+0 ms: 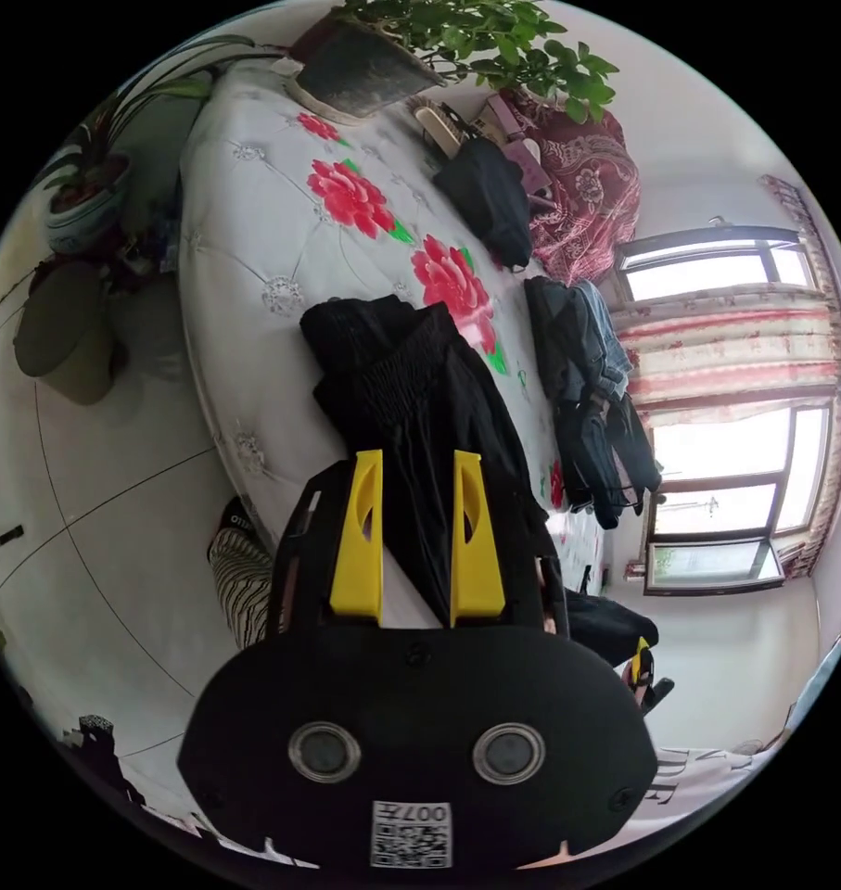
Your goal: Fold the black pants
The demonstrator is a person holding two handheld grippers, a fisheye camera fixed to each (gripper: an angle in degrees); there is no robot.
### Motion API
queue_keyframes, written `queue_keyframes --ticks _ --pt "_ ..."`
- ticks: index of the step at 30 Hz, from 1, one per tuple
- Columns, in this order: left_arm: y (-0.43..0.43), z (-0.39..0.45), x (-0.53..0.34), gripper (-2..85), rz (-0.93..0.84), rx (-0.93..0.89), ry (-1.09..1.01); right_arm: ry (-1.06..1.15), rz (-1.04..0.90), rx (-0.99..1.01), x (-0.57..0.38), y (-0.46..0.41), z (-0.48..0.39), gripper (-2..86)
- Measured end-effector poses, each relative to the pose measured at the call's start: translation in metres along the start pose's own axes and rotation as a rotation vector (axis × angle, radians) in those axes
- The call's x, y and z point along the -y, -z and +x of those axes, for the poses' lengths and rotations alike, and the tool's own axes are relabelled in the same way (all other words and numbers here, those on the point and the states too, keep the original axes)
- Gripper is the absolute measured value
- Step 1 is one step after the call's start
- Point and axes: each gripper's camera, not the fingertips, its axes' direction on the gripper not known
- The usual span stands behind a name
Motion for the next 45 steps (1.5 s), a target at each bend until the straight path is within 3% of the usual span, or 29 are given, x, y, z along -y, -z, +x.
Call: queue_keyframes --ticks 5,9,11,19,23,26,31,34,39,42,45 --pt "0.016 -0.025 -0.016 11.0 0.047 -0.057 0.008 0.436 -0.395 0.123 0.019 -0.138 -0.115 -0.1" --pt "0.032 -0.050 -0.021 11.0 0.083 -0.047 0.031 0.450 -0.822 0.209 -0.049 -0.286 -0.130 -0.1" --pt "0.037 -0.057 -0.018 11.4 0.094 -0.048 0.029 0.436 -0.938 0.199 -0.072 -0.319 -0.130 -0.1" --pt "0.010 -0.062 0.009 16.5 0.038 -0.169 -0.027 0.486 -0.798 0.241 -0.052 -0.290 -0.139 0.7" --pt "-0.004 -0.073 0.023 5.6 0.043 -0.160 0.109 0.387 -0.925 0.250 -0.076 -0.315 -0.121 2.3" --pt "0.001 -0.068 0.025 4.3 0.099 -0.214 0.127 0.357 -0.816 0.247 -0.077 -0.297 -0.119 3.2" --pt "0.022 0.023 0.028 4.0 0.143 -0.174 -0.222 0.305 -0.680 0.210 -0.063 -0.244 -0.097 4.8" --pt "0.017 0.131 0.015 4.1 0.047 -0.142 -0.634 0.162 -0.627 0.191 -0.060 -0.211 -0.056 5.7" --pt "-0.045 0.281 -0.091 4.8 -0.325 -0.163 -1.390 -0.126 -0.454 0.071 -0.077 -0.142 0.033 7.2" --pt "-0.102 0.288 -0.162 5.8 -0.621 -0.161 -1.603 -0.295 -0.366 0.042 -0.098 -0.106 0.080 8.0" --pt "-0.141 0.264 -0.204 7.0 -0.841 -0.026 -1.628 -0.437 -0.295 0.042 -0.123 -0.078 0.118 8.7"
